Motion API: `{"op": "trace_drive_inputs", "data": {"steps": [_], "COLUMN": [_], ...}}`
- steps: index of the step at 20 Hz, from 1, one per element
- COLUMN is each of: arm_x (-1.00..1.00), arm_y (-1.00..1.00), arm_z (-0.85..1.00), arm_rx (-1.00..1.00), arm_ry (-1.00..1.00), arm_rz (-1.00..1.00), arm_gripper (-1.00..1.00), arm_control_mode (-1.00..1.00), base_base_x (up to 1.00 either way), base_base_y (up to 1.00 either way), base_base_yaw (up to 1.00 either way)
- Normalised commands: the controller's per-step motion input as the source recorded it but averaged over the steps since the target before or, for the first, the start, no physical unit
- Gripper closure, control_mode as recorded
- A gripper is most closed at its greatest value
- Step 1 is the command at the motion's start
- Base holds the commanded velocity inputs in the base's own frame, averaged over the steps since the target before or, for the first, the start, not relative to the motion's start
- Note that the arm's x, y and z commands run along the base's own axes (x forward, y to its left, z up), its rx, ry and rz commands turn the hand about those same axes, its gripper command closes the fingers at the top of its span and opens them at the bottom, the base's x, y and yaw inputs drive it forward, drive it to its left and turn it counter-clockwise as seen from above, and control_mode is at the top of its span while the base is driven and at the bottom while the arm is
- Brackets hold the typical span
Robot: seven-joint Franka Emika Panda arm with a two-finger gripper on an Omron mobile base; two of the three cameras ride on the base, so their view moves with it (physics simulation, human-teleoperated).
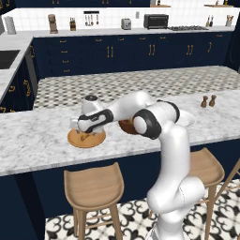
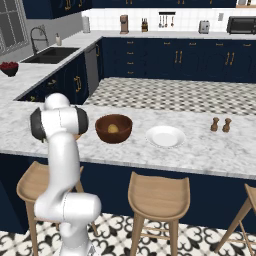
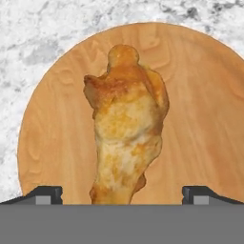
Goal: Pick the chicken drumstick and potato from their plates and place them in the bowl. Then put the bowl in the fridge.
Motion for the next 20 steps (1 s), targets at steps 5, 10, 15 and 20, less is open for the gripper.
{"op": "trace_drive_inputs", "data": {"steps": [5,10,15,20], "arm_x": [0.11,0.0,0.0,-0.04], "arm_y": [0.08,0.0,0.0,-0.07], "arm_z": [-0.25,-0.24,-0.24,0.25], "arm_rx": [0.0,0.0,0.0,0.0], "arm_ry": [0.01,0.0,0.0,0.0], "arm_rz": [-0.03,-0.05,-0.03,0.0], "arm_gripper": [-1.0,1.0,1.0,1.0], "arm_control_mode": [-1.0,-1.0,-1.0,-1.0], "base_base_x": [0.0,0.0,0.0,0.0], "base_base_y": [0.0,0.0,0.0,0.0], "base_base_yaw": [0.0,0.0,0.0,0.0]}}
